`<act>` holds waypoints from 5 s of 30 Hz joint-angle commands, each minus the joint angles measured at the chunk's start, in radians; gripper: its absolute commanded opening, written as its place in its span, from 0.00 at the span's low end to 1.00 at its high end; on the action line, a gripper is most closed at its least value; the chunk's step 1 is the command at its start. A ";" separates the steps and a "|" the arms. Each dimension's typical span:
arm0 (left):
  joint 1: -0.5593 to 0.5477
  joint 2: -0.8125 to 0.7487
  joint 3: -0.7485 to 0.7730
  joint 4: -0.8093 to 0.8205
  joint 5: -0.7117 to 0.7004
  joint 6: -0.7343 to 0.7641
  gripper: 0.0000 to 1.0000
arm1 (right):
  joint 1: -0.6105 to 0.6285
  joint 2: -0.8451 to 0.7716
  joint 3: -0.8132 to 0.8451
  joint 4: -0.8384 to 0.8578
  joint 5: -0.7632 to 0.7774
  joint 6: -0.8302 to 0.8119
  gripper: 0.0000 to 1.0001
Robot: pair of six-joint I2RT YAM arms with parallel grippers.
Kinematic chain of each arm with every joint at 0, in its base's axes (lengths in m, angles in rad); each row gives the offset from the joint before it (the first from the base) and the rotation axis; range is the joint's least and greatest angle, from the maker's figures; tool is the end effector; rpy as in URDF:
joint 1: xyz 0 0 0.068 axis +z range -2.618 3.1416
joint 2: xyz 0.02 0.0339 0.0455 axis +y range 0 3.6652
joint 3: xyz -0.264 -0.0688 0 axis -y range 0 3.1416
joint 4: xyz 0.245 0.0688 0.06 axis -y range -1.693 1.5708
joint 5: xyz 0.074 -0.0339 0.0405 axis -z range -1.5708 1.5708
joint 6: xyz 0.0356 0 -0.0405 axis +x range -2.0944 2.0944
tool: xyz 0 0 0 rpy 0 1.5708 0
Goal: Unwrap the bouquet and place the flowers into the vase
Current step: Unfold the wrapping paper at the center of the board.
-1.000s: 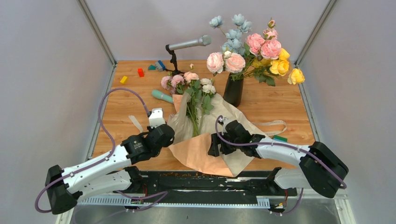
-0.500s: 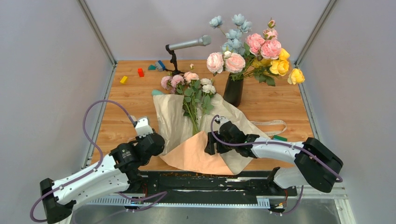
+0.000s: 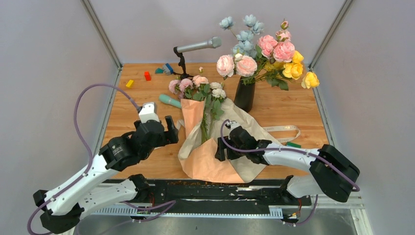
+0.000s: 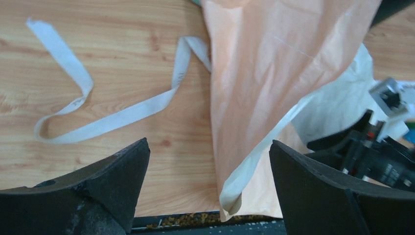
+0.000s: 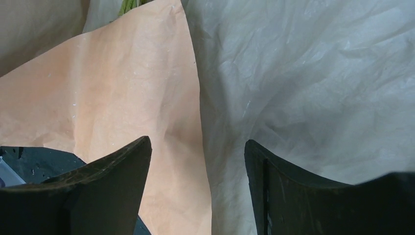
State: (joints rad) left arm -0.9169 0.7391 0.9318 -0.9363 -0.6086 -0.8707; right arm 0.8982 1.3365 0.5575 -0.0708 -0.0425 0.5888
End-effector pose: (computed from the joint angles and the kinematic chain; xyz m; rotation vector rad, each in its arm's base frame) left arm 0.0951 -0.0907 0.3273 -0.2473 2.1624 -0.3134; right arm 0.1530 0.1946 0.1586 -0.4135 2.5186 0.6911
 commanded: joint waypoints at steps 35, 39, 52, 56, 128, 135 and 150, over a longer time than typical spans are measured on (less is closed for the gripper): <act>-0.095 0.917 0.339 0.679 0.165 0.396 1.00 | -0.443 -0.663 -0.169 -0.247 0.087 -0.071 0.94; -0.146 1.006 0.390 0.661 0.105 0.430 1.00 | -0.481 -0.665 -0.159 -0.241 0.059 -0.082 0.94; -0.218 1.162 0.417 0.569 0.020 0.438 0.79 | -0.520 -0.734 -0.199 -0.257 0.016 -0.051 0.94; -0.228 1.184 0.419 0.547 -0.004 0.437 0.66 | -0.526 -0.732 -0.199 -0.257 0.010 -0.046 0.94; -0.094 0.014 -0.093 0.155 -0.116 0.084 0.58 | 0.024 0.619 0.651 0.362 -0.221 -0.038 0.70; -0.083 0.015 0.010 0.126 -0.093 0.123 0.63 | 0.030 0.745 0.738 0.332 -0.260 -0.044 0.69; 0.192 0.094 -0.184 0.429 0.142 0.173 0.56 | 0.027 0.615 0.695 0.268 -0.233 -0.108 0.71</act>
State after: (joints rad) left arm -0.7464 0.8276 0.7658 -0.6319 -0.5049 -0.7033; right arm 0.9218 2.0701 1.2629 0.2043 -0.2871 0.5285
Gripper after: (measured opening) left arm 0.576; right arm 0.706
